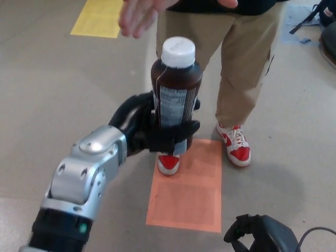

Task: The robot recieved a bottle of protein shake from a person using its left hand and then shake the protein up and down 2 two times and hand it back to the person

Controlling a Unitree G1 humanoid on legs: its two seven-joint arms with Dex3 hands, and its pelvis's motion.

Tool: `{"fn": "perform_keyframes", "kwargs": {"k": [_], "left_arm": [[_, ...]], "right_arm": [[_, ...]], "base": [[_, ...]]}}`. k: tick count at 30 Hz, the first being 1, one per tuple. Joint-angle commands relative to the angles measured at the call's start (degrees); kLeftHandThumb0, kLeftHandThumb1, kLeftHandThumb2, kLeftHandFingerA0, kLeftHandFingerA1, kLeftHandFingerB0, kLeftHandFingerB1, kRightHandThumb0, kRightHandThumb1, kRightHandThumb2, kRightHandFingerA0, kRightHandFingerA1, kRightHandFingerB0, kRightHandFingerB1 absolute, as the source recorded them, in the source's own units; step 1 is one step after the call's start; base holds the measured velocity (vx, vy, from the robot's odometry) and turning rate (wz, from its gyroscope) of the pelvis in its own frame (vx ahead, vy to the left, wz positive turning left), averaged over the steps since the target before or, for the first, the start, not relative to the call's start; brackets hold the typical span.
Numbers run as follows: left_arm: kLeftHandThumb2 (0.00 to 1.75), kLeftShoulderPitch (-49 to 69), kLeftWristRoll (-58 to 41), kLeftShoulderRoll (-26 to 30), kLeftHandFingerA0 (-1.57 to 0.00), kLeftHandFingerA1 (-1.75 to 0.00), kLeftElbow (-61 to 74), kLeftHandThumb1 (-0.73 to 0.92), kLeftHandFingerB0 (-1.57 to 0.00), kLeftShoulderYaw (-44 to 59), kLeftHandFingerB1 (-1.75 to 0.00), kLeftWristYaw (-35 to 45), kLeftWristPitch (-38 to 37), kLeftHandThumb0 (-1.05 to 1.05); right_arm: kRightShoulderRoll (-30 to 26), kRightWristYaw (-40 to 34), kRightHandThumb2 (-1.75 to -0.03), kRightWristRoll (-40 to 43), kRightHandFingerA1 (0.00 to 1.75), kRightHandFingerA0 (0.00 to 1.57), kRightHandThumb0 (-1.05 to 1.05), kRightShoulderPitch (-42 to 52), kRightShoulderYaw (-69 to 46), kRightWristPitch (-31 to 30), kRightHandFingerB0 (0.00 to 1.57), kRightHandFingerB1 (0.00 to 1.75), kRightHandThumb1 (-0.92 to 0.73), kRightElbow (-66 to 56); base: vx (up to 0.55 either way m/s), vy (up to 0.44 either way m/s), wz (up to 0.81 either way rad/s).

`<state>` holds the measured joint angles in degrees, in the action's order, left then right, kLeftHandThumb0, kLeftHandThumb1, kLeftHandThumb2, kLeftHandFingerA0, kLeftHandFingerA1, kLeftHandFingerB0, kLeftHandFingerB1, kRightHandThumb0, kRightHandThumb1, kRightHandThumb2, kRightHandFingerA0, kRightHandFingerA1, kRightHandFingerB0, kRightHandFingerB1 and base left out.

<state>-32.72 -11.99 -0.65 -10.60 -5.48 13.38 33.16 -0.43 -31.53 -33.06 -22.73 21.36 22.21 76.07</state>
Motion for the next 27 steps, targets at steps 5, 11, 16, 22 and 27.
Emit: {"fn": "perform_keyframes", "kwargs": {"k": [5,11,16,22,27], "left_arm": [[0.9,-4.93,0.19,-1.38,-0.81,-1.62,-1.54,0.71,-0.7,1.39,-1.26,-1.88,3.16,-0.16],[0.9,-9.91,-0.26,-1.6,-0.88,-1.6,-3.16,0.68,-0.71,2.99,-1.27,-2.58,4.98,-0.19],[0.87,-15.4,0.51,-1.53,-0.84,-1.58,-4.63,0.73,-0.72,3.93,-1.24,-3.58,5.65,-0.18],[0.84,-17.39,0.39,-1.36,-0.82,-1.58,-4.56,0.73,-0.7,4.1,-1.23,-3.36,5.79,-0.16],[0.79,-17.34,0.36,-1.44,-0.8,-1.55,-4.15,0.78,-0.71,4.27,-1.16,-3.8,6.49,-0.15]], "right_arm": [[-1.21,-0.14,-1.19,-0.17,0.92,1.03,-0.45,2.26,0.96,0.18,0.97,0.72,-0.47,0.28],[-1.05,0.52,-1.19,0.33,0.82,0.96,-0.43,2.14,0.86,0.28,0.96,0.7,-0.45,0.02],[-1.08,0.28,-1.23,0.09,0.89,1.03,-0.41,1.49,0.9,-0.13,0.96,0.72,-0.42,0.04],[-0.99,0.42,-1.23,0.28,0.93,1.05,-0.41,1.16,0.74,-0.6,0.97,0.72,-0.41,-0.01],[-1.11,0.35,-1.19,0.08,1.01,1.06,-0.41,1.41,0.95,-0.45,0.92,0.82,-0.46,-0.07]], "base": [[0.0,0.0,0.0],[0.0,0.0,0.0],[0.0,0.0,0.0],[0.0,0.0,0.0],[0.0,0.0,0.0]]}}
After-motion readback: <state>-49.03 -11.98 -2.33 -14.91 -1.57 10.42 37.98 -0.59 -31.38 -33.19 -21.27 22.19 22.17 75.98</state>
